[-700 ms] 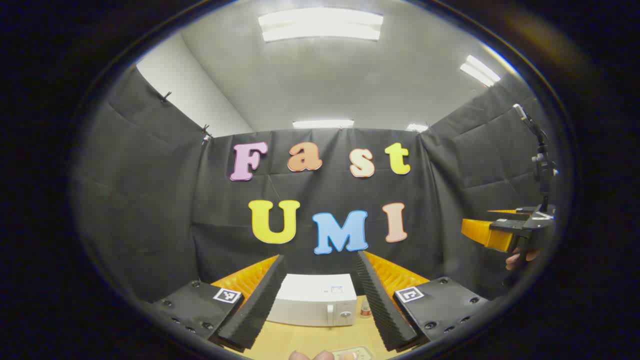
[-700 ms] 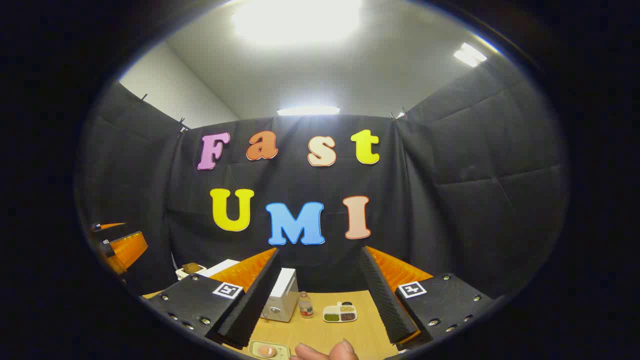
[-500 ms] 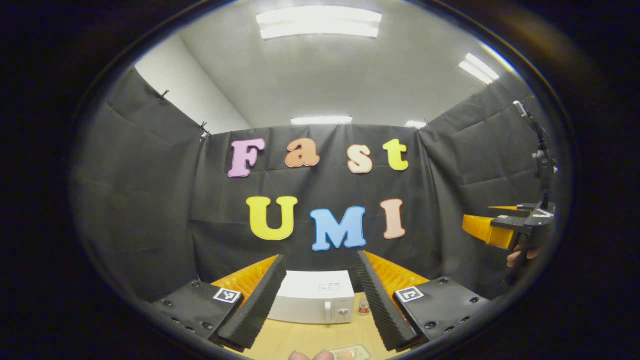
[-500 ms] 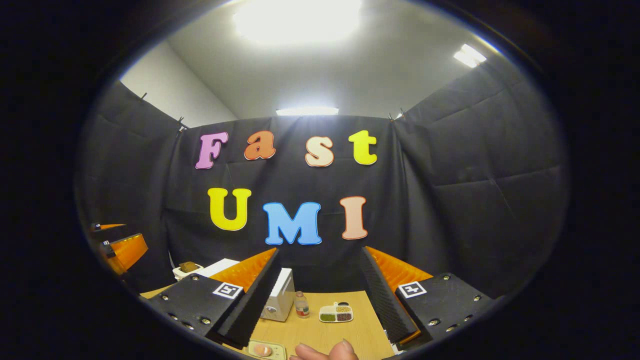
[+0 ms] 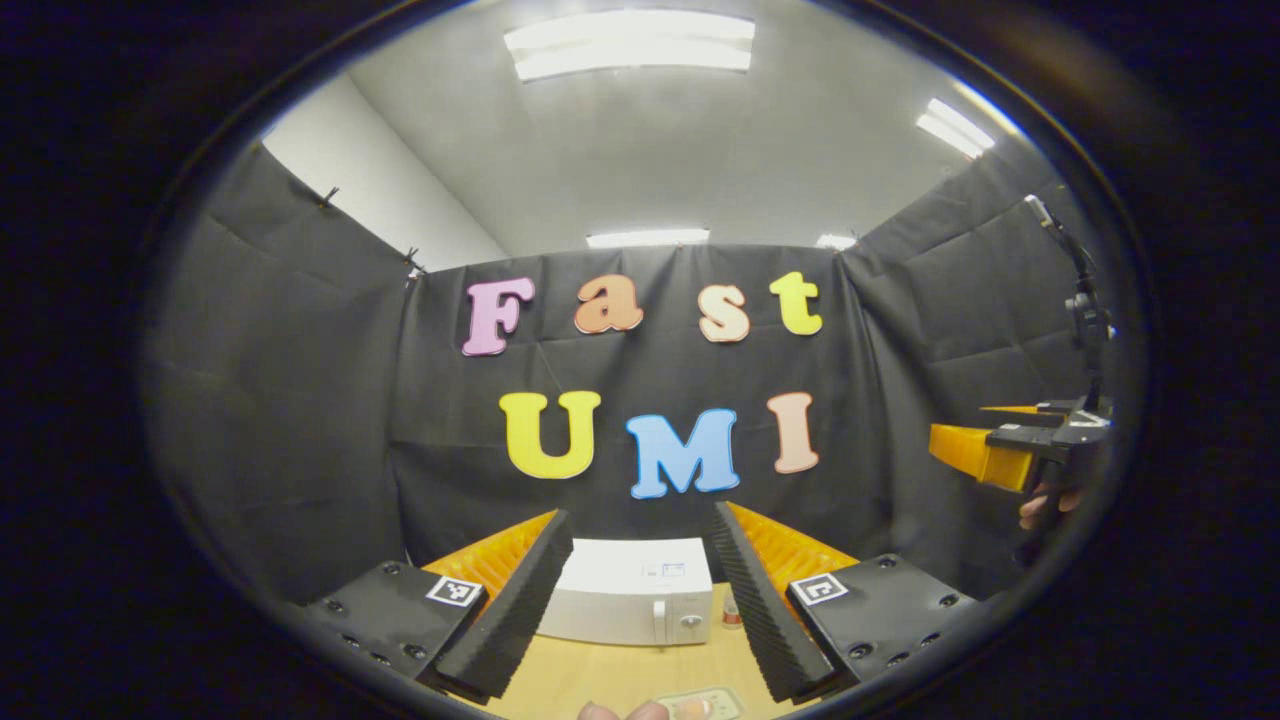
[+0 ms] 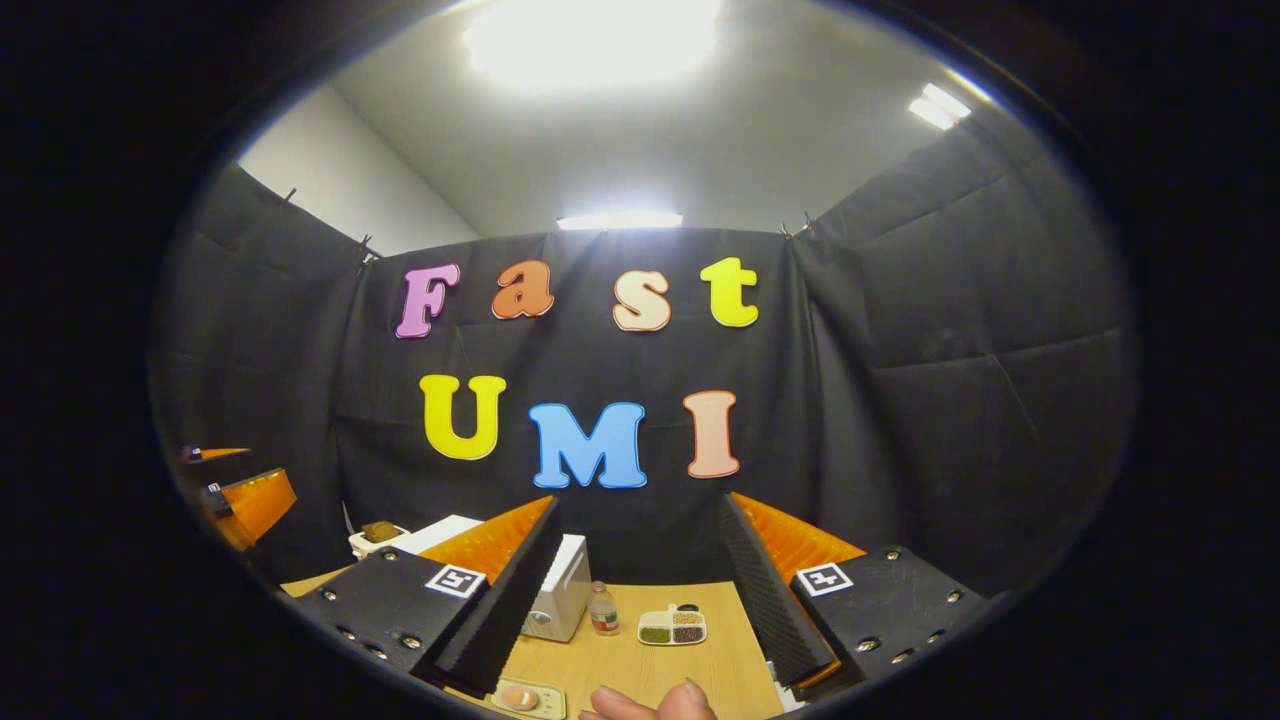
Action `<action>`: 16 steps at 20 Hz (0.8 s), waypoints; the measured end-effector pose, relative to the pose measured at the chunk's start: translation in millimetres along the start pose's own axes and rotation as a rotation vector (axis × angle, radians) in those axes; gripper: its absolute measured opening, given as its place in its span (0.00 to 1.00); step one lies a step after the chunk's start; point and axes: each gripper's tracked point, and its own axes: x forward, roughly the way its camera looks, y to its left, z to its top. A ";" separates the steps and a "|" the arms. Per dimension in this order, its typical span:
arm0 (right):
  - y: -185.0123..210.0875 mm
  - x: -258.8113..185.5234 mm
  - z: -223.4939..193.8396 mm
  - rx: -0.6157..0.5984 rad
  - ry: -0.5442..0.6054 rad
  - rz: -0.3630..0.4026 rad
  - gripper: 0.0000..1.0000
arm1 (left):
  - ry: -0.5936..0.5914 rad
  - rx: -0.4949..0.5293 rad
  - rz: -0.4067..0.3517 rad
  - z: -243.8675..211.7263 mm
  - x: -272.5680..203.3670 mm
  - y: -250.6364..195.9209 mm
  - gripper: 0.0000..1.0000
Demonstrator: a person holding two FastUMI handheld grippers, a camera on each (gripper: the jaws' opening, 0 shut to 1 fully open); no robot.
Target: Open the microwave oven with the left hand, put the food in, and close the microwave oven.
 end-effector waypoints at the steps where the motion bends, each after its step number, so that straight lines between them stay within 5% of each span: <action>1: -2.7 -0.2 -1.3 0.003 0.003 0.003 0.97 | 0.009 -0.002 0.001 -4.2 -0.7 -3.7 0.94; 13: -25.6 15.3 -34.9 0.057 0.045 0.061 0.99 | 0.121 -0.049 0.038 -56.3 21.6 -44.2 0.95; 16: -30.0 29.8 -37.0 0.052 0.041 0.019 1.00 | 0.150 -0.056 0.014 -80.5 42.5 -38.2 0.94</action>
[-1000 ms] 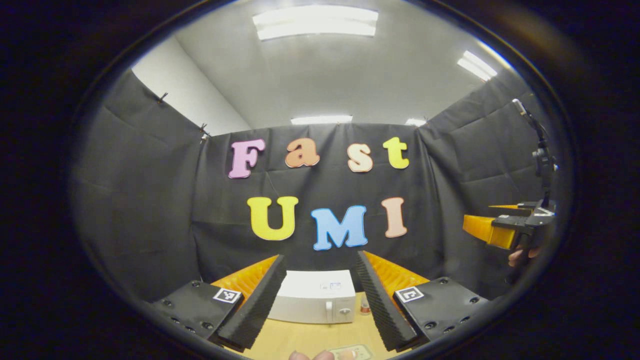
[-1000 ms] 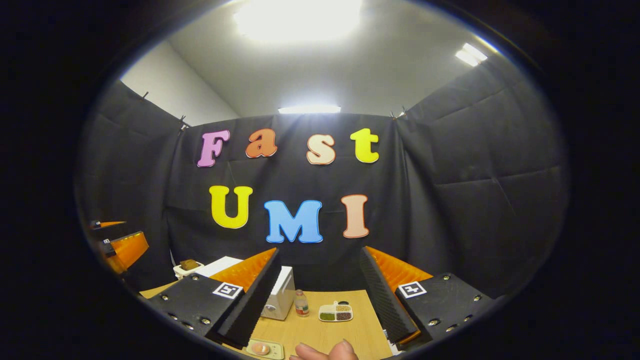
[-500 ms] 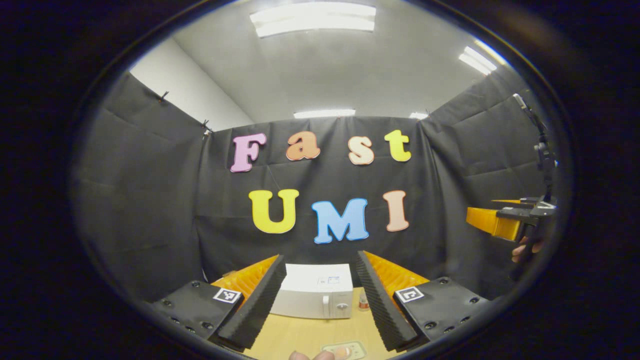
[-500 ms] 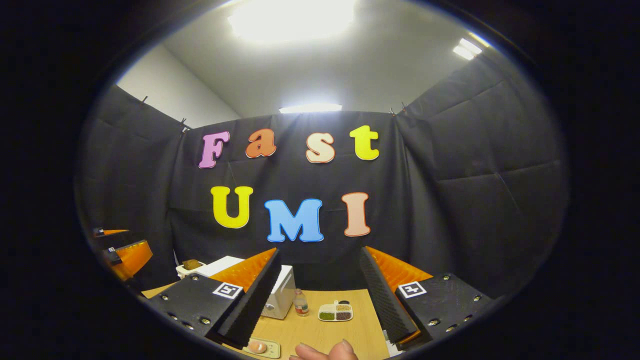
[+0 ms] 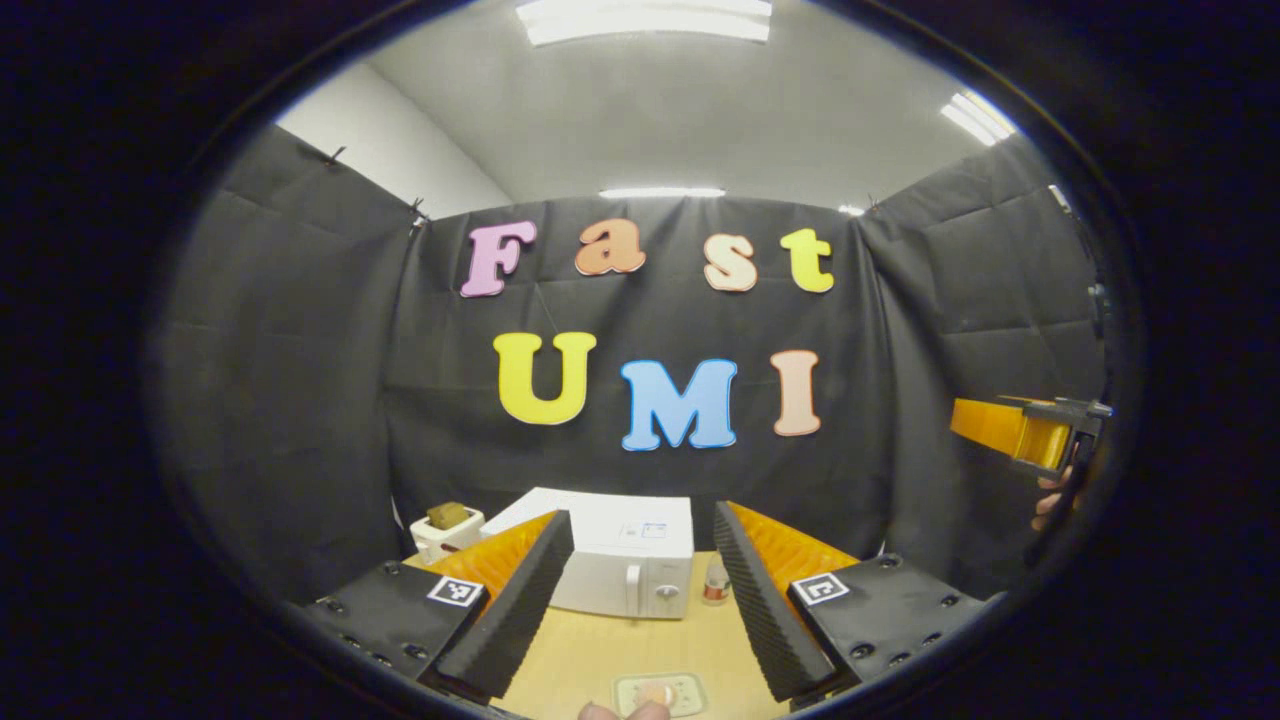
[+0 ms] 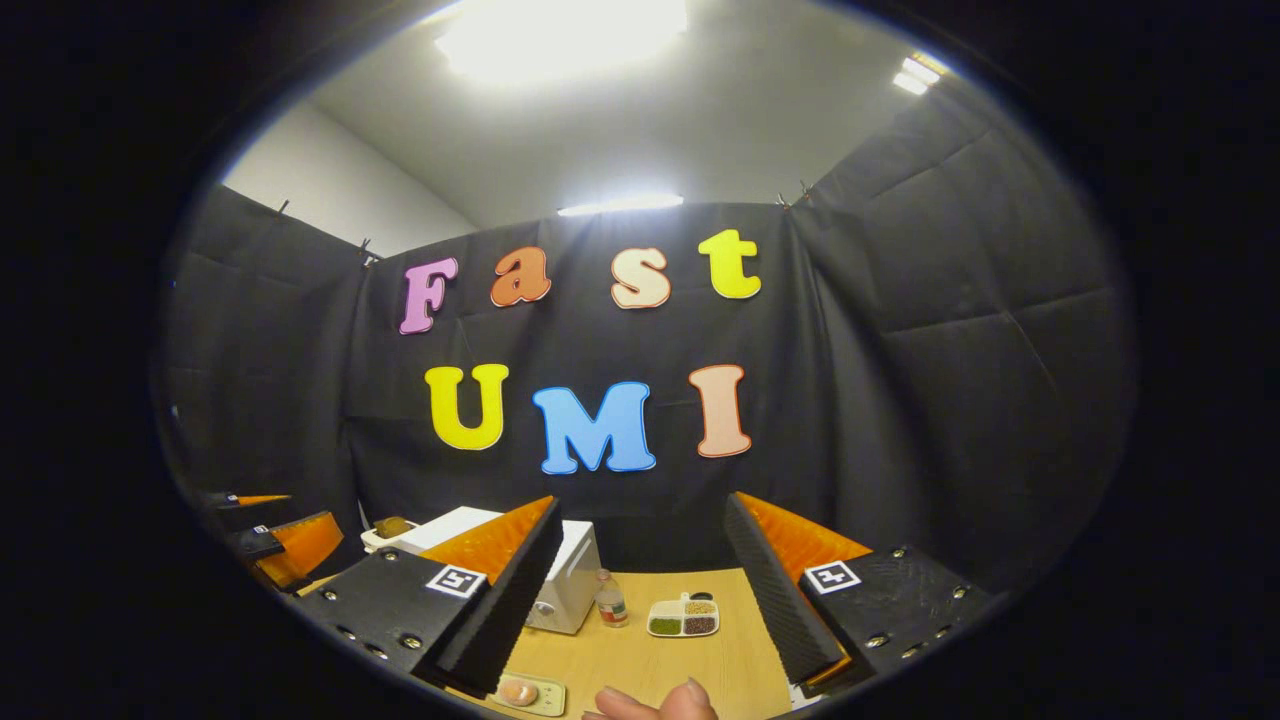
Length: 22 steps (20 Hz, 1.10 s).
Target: Open the microwave oven with the left hand, put the food in, and close the microwave oven.
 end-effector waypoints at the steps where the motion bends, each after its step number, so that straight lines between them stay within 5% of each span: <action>1: 2.3 6.6 -2.4 0.001 0.003 -0.023 1.00 | 0.002 0.004 -0.013 -5.4 11.8 4.0 0.94; 12: 33.5 51.3 -28.8 -0.076 0.076 -0.232 1.00 | 0.077 -0.005 -0.129 -122.6 135.7 52.9 0.96; 22: 31.6 63.7 -49.5 -0.172 0.161 -0.363 1.00 | 0.187 0.078 -0.237 -255.1 213.0 31.5 0.97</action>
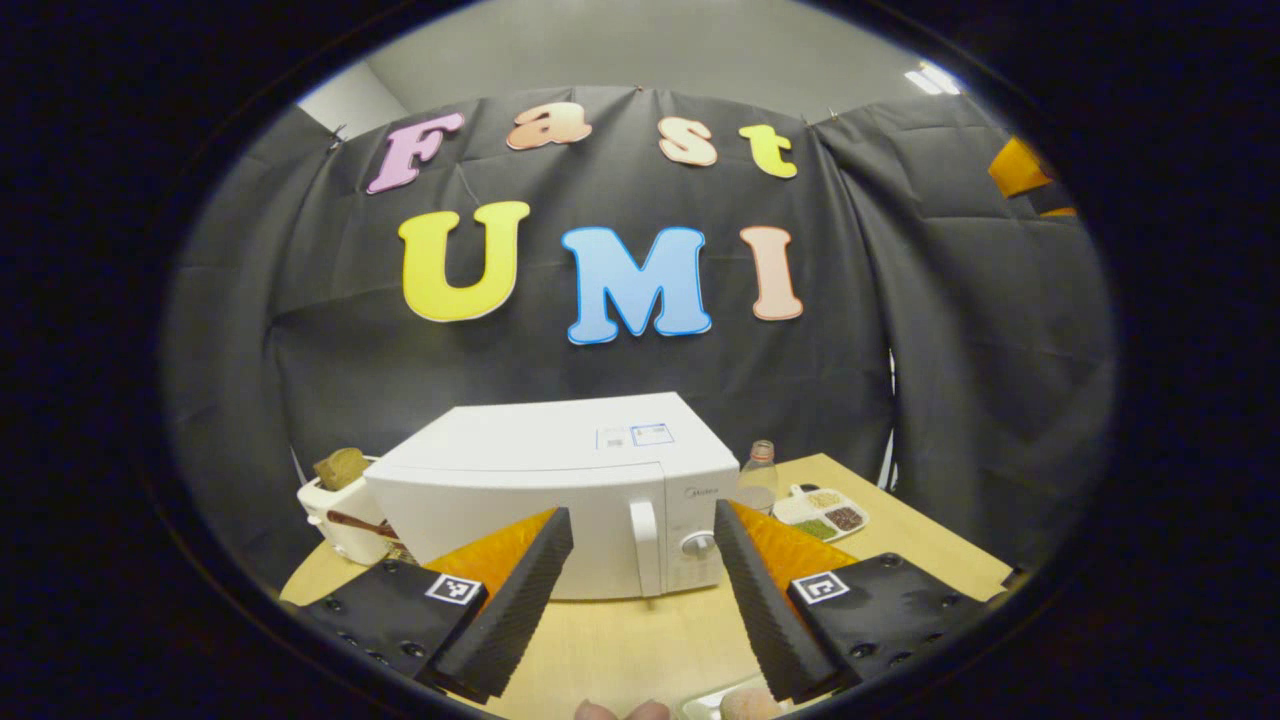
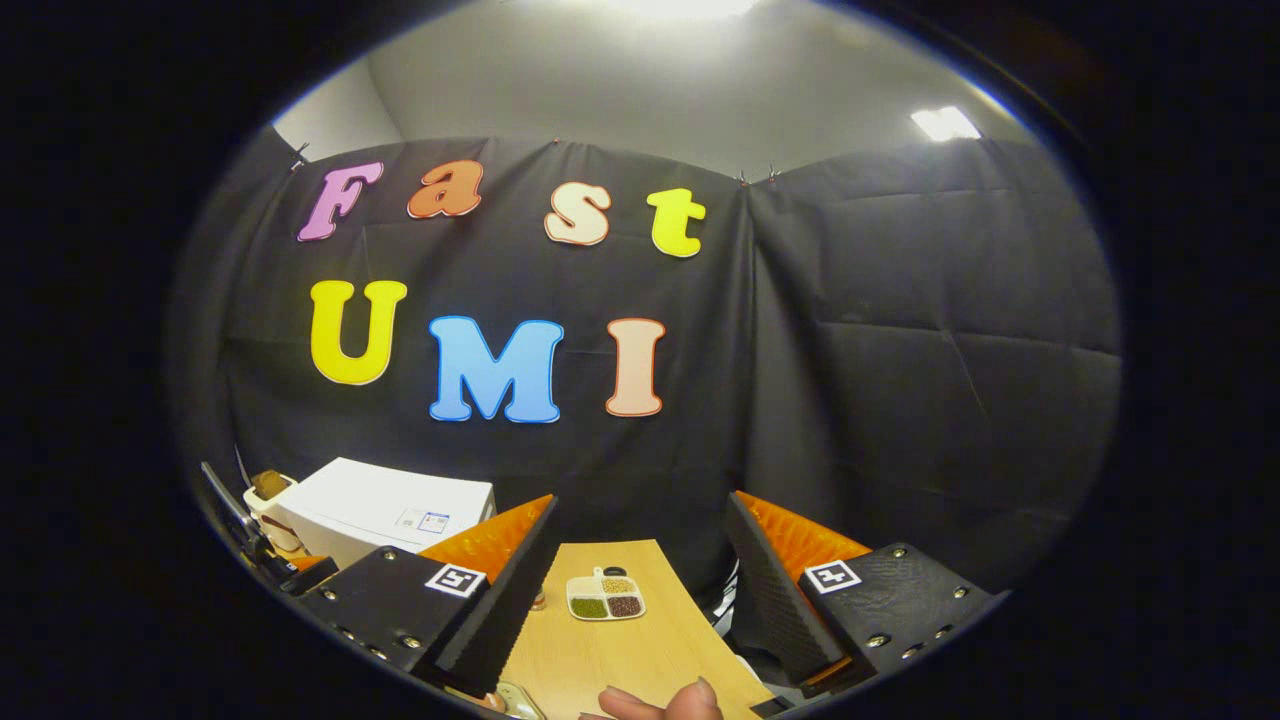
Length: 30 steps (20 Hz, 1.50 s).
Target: Open the microwave oven with the left hand, put the food in, and close the microwave oven.
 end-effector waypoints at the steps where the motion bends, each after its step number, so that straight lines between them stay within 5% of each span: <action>1: -0.7 1.9 -2.3 -0.013 0.006 -0.010 1.00 | 0.020 -0.002 -0.007 -12.8 8.2 -1.1 0.94; 10: -6.2 7.4 -10.5 -0.062 0.041 -0.073 0.97 | 0.171 -0.088 -0.026 -98.6 81.0 -3.6 0.96; 17: -1.7 11.2 -16.8 -0.055 0.064 -0.082 0.97 | 0.232 -0.050 -0.075 -129.7 127.7 -12.4 0.94; 20: 2.7 13.6 -15.9 -0.044 0.060 -0.076 0.97 | 0.236 -0.042 -0.072 -134.1 137.2 -10.4 0.77; 22: 5.5 12.6 -19.4 -0.046 0.066 -0.070 0.97 | 0.232 -0.047 -0.023 -131.0 128.8 -1.2 0.43; 23: 7.3 11.9 -20.8 -0.042 0.070 -0.065 0.97 | 0.242 -0.054 -0.023 -138.6 141.5 -3.3 0.38; 30: 20.5 -4.3 -24.4 0.013 0.070 -0.013 0.97 | 0.199 0.050 -0.031 -141.6 137.7 -3.3 0.22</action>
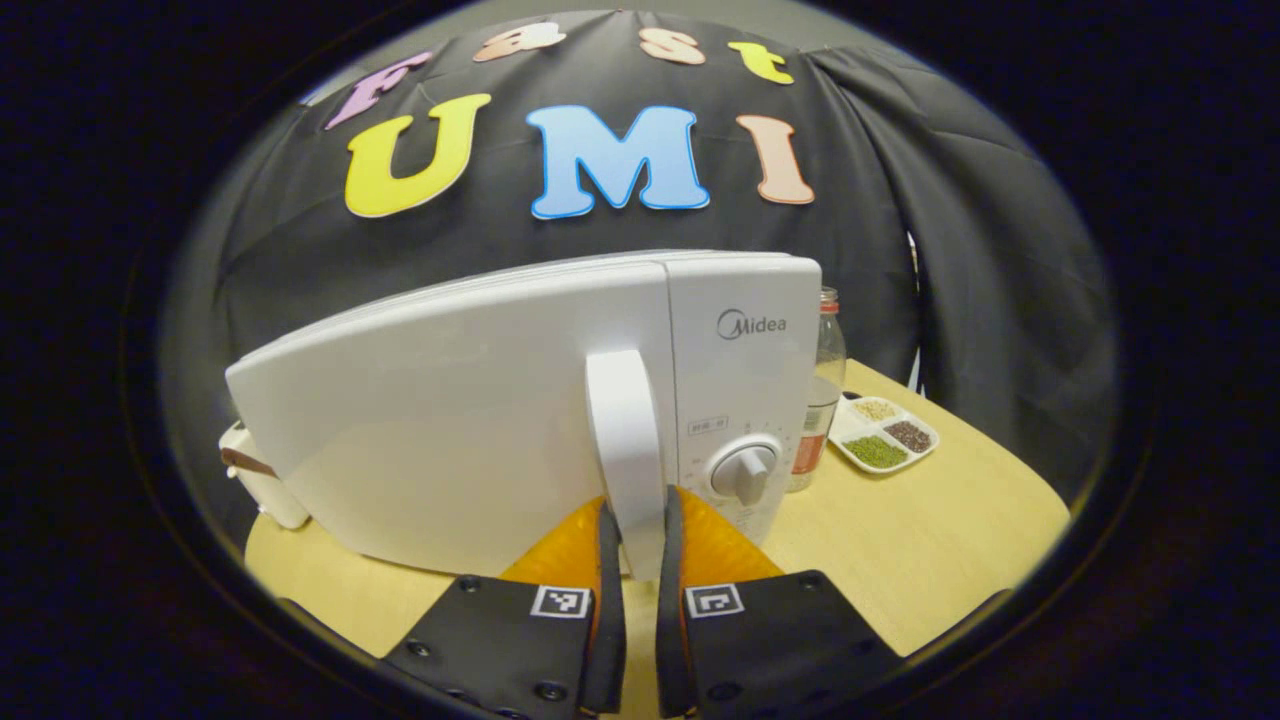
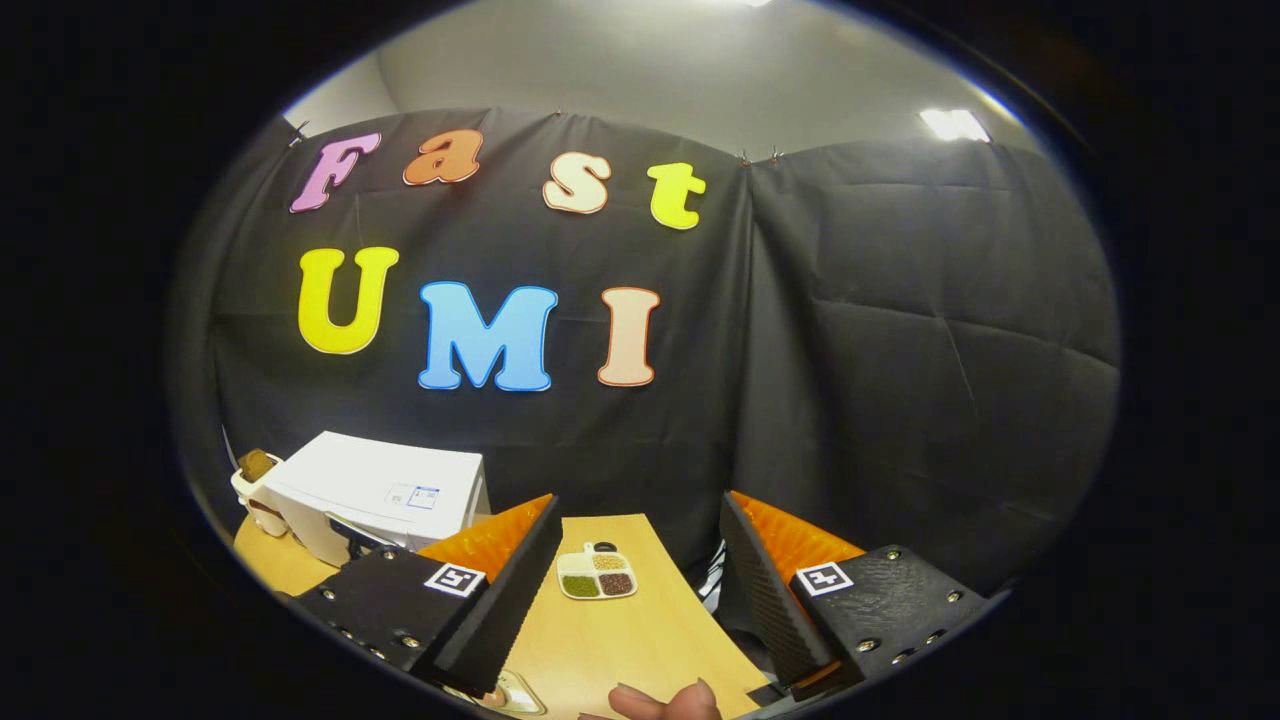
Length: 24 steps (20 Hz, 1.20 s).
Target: Open the microwave oven with the left hand, put the food in, and close the microwave oven.
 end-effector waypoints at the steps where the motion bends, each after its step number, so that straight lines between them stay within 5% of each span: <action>1: 1.5 -3.4 0.2 0.005 -0.005 0.011 0.97 | 0.001 0.005 -0.007 -0.2 0.5 -0.5 0.21; 13: -12.1 -43.0 0.0 0.010 -0.045 0.052 0.97 | 0.063 0.041 -0.049 -3.9 -3.4 -1.4 0.20; 18: -16.1 -51.7 -14.1 0.035 -0.032 0.064 0.97 | -0.005 0.069 -0.008 -45.0 -91.3 9.8 0.21; 24: 7.2 -56.9 -38.3 0.090 0.022 0.168 0.97 | 0.032 0.106 0.064 -100.4 -186.0 62.5 0.20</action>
